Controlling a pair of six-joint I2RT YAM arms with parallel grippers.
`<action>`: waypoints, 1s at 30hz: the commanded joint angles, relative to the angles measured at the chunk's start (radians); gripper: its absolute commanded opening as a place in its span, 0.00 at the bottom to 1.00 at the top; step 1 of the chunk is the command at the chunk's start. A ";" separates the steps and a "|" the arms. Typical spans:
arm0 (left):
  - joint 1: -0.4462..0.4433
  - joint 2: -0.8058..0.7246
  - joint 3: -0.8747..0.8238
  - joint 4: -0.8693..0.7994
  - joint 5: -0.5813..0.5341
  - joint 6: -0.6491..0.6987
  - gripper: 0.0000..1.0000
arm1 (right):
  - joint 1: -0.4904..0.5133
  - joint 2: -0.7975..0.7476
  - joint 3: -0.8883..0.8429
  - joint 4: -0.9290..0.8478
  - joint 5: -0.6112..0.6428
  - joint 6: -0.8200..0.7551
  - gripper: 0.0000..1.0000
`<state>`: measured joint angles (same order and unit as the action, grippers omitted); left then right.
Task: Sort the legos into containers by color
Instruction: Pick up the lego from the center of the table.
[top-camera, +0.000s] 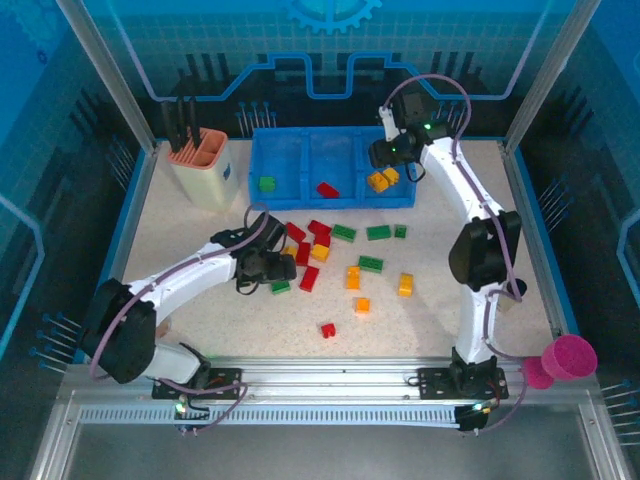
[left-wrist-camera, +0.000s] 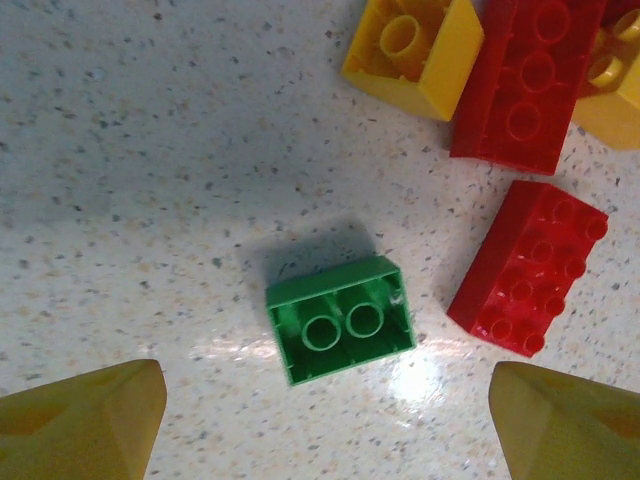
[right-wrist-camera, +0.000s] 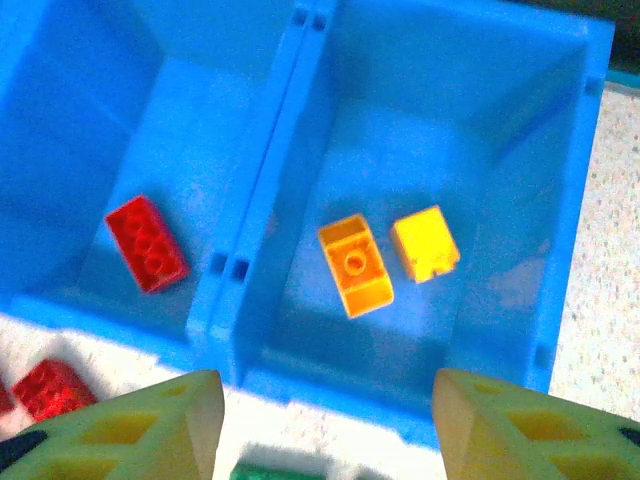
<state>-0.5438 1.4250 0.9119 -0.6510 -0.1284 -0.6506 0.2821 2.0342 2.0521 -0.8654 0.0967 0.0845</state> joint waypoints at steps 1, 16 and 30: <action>-0.021 0.058 -0.005 0.068 -0.041 -0.101 0.85 | 0.042 -0.120 -0.132 0.050 -0.035 0.001 0.59; -0.039 0.236 0.008 0.122 -0.039 -0.135 0.78 | 0.090 -0.496 -0.615 0.086 -0.108 0.041 0.64; -0.041 0.288 0.009 0.120 0.012 -0.136 0.50 | 0.172 -0.640 -0.857 0.059 -0.143 0.141 0.66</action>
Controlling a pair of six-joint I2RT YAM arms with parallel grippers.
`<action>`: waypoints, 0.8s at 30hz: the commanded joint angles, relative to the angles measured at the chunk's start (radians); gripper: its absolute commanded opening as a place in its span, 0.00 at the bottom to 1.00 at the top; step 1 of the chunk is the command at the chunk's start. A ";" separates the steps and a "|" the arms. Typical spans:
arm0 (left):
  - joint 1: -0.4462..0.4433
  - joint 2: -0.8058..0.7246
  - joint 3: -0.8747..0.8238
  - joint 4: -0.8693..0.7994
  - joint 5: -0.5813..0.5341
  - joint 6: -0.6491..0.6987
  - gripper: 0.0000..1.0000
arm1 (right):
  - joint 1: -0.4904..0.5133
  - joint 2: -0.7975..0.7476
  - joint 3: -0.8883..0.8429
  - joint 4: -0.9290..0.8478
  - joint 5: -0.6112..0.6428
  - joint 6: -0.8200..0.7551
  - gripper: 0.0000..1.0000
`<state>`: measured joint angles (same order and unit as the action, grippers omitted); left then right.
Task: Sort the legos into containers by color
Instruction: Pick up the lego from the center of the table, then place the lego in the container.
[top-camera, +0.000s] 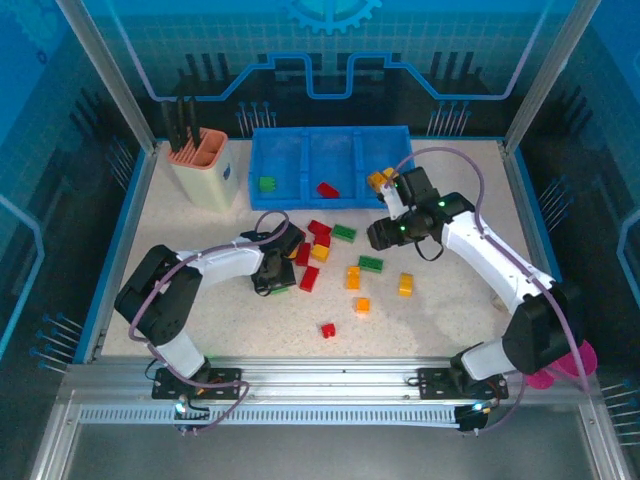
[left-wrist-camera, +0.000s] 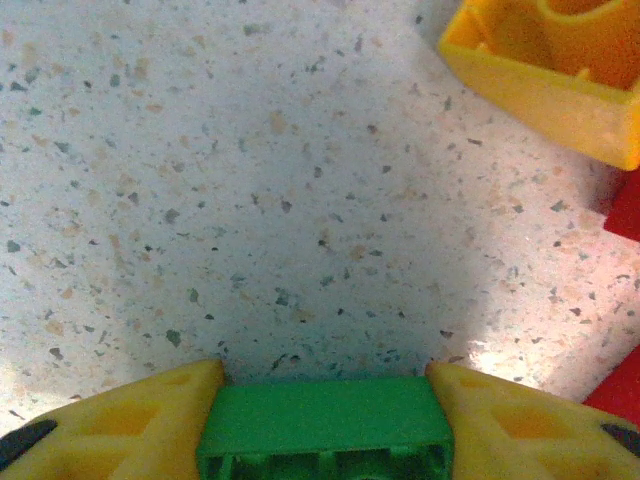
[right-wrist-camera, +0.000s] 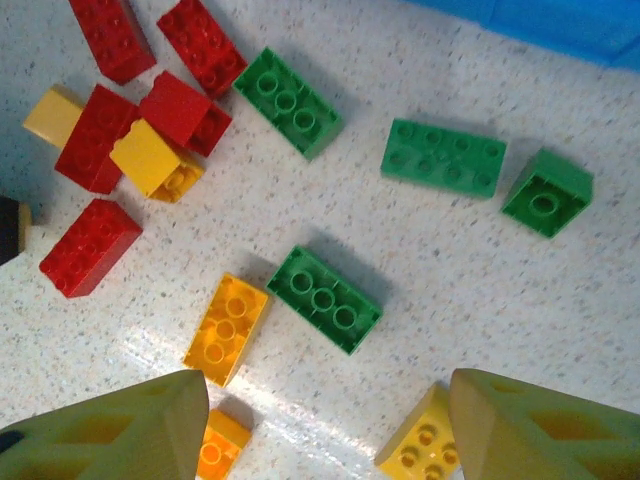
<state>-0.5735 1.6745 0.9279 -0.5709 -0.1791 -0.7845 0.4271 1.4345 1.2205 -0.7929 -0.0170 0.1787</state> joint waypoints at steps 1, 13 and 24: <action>-0.011 0.031 -0.003 0.031 0.059 0.000 0.49 | 0.038 -0.046 -0.035 -0.013 -0.037 0.057 0.66; 0.151 -0.093 0.315 -0.108 0.012 0.236 0.47 | 0.302 -0.068 -0.178 0.035 -0.046 0.305 0.68; 0.266 0.219 0.770 0.002 -0.219 0.513 0.47 | 0.489 -0.043 -0.304 0.220 0.009 0.431 0.77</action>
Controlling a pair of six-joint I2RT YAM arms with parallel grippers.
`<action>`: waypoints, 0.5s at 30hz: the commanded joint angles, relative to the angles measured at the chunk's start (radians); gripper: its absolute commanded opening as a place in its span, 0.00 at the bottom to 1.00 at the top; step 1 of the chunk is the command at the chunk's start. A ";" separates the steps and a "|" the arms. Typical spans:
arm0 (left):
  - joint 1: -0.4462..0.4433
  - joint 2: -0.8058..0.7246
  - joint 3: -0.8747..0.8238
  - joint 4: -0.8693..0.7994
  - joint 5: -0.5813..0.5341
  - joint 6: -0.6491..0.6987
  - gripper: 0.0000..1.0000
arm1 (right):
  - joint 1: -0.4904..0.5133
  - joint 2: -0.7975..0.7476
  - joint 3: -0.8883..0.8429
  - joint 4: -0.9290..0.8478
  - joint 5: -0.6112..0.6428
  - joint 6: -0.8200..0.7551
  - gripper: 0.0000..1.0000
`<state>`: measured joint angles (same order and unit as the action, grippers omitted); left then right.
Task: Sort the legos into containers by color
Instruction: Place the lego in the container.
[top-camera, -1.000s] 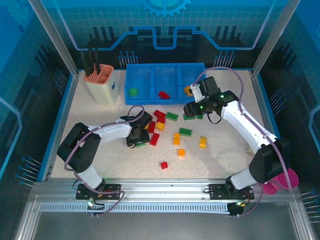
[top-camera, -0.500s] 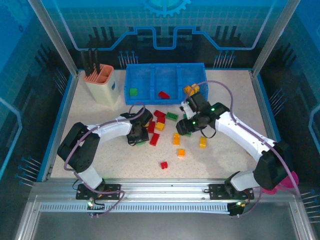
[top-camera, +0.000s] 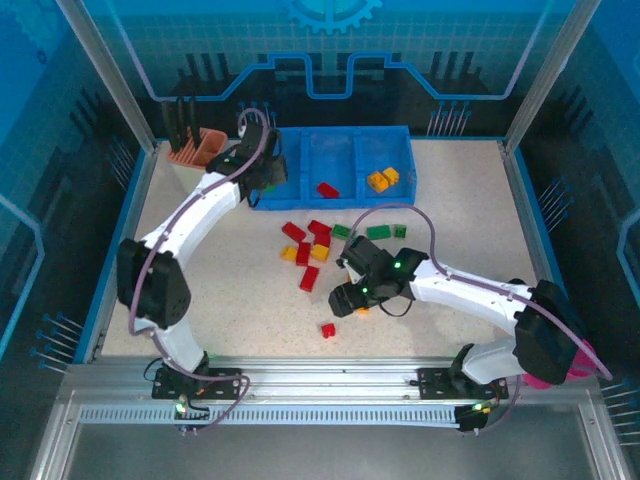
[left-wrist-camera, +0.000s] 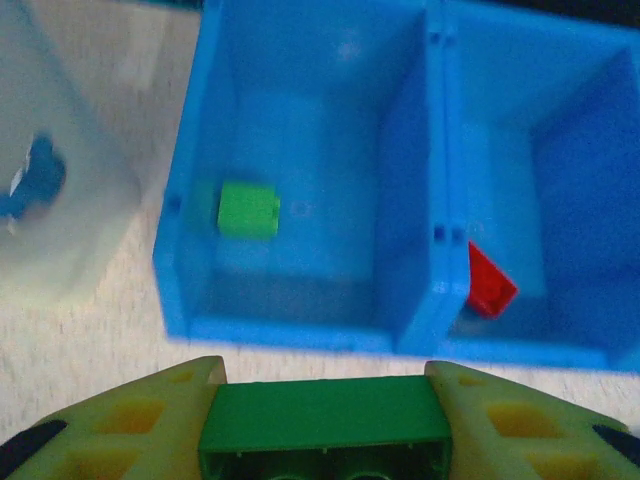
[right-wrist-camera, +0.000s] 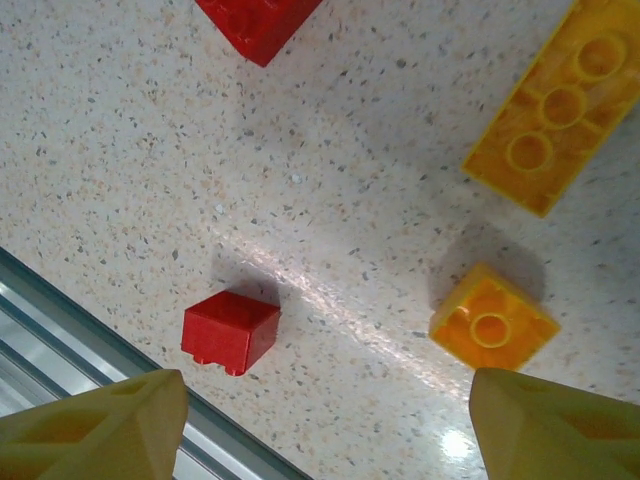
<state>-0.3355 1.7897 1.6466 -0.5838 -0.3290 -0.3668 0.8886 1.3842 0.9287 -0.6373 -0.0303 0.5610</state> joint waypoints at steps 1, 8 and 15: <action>0.040 0.142 0.081 0.017 -0.067 0.098 0.47 | 0.039 0.013 -0.008 0.064 0.027 0.050 0.78; 0.099 0.398 0.272 0.034 -0.049 0.088 0.47 | 0.113 0.017 -0.003 0.022 0.092 0.076 0.85; 0.102 0.584 0.457 0.006 -0.003 0.091 0.48 | 0.172 -0.005 0.009 -0.047 0.118 0.133 0.89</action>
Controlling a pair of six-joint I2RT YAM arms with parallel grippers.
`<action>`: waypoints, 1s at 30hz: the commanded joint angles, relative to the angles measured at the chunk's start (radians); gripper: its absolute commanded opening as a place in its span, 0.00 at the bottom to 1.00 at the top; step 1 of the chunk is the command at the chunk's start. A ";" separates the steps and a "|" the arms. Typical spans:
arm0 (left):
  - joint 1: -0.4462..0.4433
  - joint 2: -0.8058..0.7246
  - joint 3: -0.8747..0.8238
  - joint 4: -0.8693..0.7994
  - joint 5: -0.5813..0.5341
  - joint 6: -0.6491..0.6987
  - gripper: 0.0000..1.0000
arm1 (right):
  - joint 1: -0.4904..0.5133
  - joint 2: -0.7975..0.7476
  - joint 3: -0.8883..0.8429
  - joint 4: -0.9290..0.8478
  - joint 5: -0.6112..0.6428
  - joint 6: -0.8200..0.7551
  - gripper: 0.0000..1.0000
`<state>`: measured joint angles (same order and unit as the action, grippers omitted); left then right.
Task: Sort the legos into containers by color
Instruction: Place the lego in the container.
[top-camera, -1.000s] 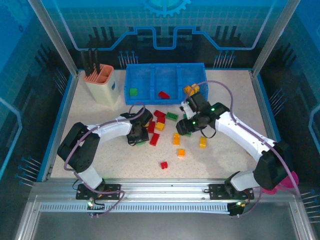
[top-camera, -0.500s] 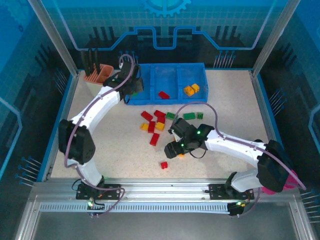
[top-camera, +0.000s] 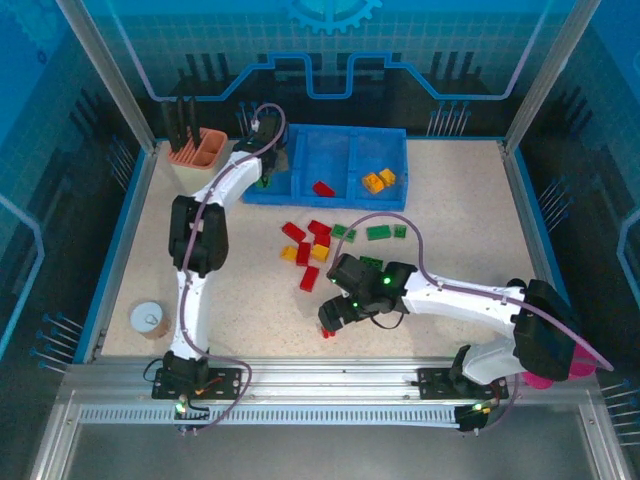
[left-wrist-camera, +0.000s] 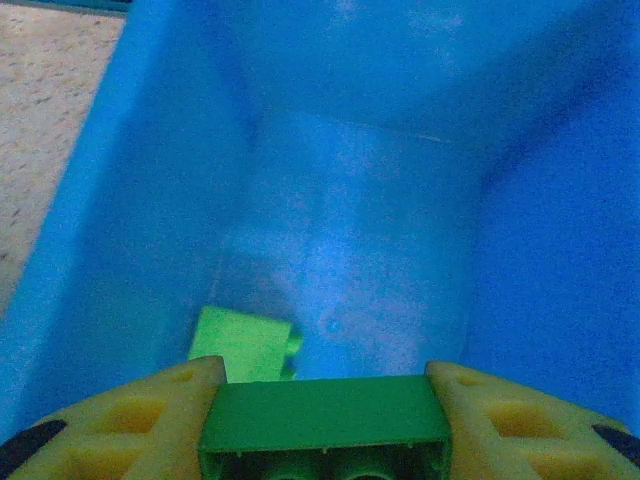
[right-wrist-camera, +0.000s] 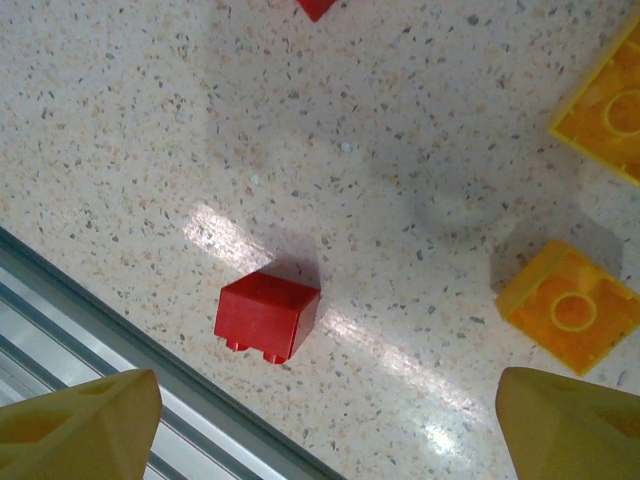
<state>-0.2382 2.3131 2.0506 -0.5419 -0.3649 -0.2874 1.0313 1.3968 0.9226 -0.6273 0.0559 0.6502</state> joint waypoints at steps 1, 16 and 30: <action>0.005 0.080 0.075 -0.044 0.045 0.013 0.48 | 0.039 -0.019 0.019 -0.071 0.036 0.047 0.90; 0.004 0.103 0.087 -0.026 0.089 0.007 0.64 | 0.074 0.021 0.062 -0.091 0.043 0.075 0.93; -0.030 -0.194 -0.132 0.085 0.118 0.020 0.71 | 0.110 0.176 0.120 -0.039 -0.014 0.052 0.88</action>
<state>-0.2466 2.2425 1.9480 -0.5198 -0.2825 -0.2783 1.1213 1.5429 1.0172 -0.6777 0.0677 0.7067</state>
